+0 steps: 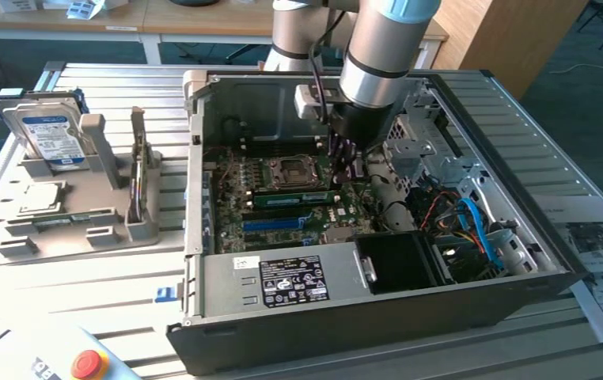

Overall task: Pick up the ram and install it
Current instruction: 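Press down the ram until it locks into place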

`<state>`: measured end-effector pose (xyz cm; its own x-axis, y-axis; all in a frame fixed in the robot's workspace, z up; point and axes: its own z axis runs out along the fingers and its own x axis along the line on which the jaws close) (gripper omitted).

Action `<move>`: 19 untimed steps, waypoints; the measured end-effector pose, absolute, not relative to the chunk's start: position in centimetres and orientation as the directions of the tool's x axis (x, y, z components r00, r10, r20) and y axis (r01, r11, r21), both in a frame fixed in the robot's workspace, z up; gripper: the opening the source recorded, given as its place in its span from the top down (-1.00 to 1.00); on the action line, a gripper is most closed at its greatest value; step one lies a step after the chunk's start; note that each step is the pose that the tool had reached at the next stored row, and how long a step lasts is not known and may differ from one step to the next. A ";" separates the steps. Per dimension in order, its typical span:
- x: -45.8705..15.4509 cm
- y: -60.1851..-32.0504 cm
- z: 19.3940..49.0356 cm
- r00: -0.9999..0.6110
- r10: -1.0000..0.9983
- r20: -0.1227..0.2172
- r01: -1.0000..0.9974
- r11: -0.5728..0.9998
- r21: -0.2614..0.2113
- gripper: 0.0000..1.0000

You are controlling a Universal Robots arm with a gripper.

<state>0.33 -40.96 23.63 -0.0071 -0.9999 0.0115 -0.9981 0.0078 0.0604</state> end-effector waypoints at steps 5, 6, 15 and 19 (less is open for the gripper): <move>0.4 -41.0 23.6 -0.007 -1.000 0.011 -0.998 0.008 0.060 0.79; 0.4 -41.0 23.6 -0.007 -1.000 0.011 -0.998 0.008 0.060 0.79; 0.7 -41.0 23.6 -0.007 -1.000 0.011 -0.998 0.008 0.061 0.79; 0.7 -41.0 23.4 -0.007 -1.000 0.011 -0.998 0.008 0.061 0.79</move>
<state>0.70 -40.96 23.39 -0.0070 -0.9999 0.0113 -0.9981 0.0076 0.0606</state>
